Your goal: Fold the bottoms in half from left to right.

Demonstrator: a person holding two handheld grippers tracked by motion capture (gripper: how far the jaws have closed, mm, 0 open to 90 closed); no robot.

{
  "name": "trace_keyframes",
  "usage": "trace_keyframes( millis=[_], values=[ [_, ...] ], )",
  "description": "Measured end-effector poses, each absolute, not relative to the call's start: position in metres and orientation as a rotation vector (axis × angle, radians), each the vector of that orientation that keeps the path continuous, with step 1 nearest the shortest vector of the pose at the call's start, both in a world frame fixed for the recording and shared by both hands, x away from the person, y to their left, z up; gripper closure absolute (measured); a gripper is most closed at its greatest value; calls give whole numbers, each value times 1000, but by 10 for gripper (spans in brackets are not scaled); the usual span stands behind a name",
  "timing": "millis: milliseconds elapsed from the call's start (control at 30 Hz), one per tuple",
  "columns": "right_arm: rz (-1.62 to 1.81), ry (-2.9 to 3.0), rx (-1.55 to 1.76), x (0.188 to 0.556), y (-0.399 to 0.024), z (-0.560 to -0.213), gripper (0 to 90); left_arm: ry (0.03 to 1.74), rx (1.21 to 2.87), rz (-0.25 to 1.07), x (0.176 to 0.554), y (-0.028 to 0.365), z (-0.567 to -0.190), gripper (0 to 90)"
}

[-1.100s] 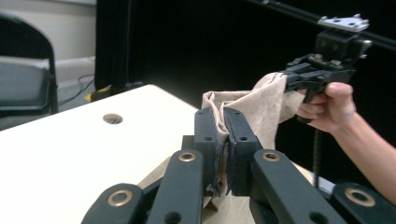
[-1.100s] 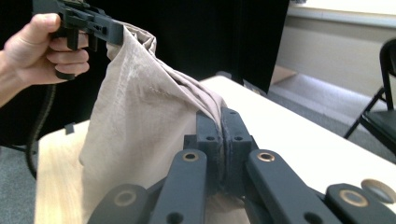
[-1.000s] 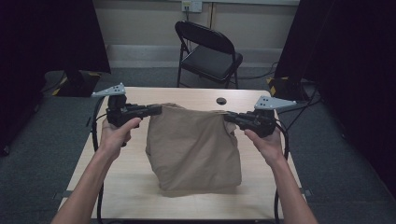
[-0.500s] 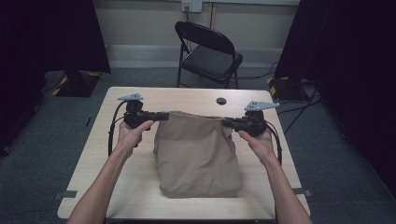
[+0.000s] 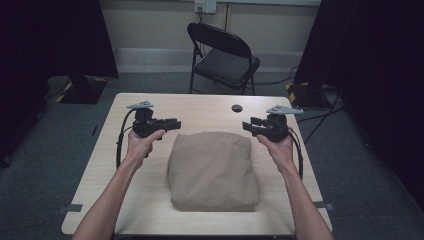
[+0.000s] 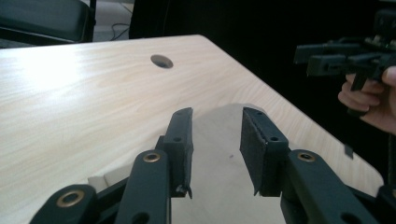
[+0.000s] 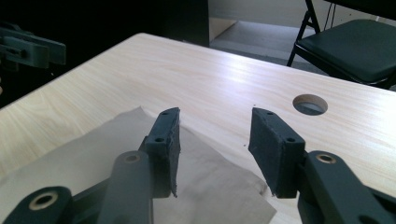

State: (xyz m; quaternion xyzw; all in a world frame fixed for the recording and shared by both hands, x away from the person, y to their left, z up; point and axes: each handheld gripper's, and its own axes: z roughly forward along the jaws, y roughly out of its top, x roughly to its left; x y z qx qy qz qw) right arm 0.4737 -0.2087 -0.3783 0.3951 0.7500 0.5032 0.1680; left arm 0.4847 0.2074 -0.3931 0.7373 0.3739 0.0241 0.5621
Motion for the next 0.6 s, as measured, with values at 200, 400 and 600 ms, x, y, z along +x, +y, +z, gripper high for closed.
trace_keyframes(
  millis=[200, 400, 600],
  values=[
    [1403, 2233, 1027, 453, -200, -388, 664, 792, 1800, 37, 458, 203, -398, 792],
    [1390, 2371, 955, 429, -182, -412, 763, 752, 1922, -49, 435, 181, -430, 868],
    [1313, 2465, 1020, 428, -175, -448, 761, 760, 2013, -114, 431, 167, -461, 867]
  ],
)
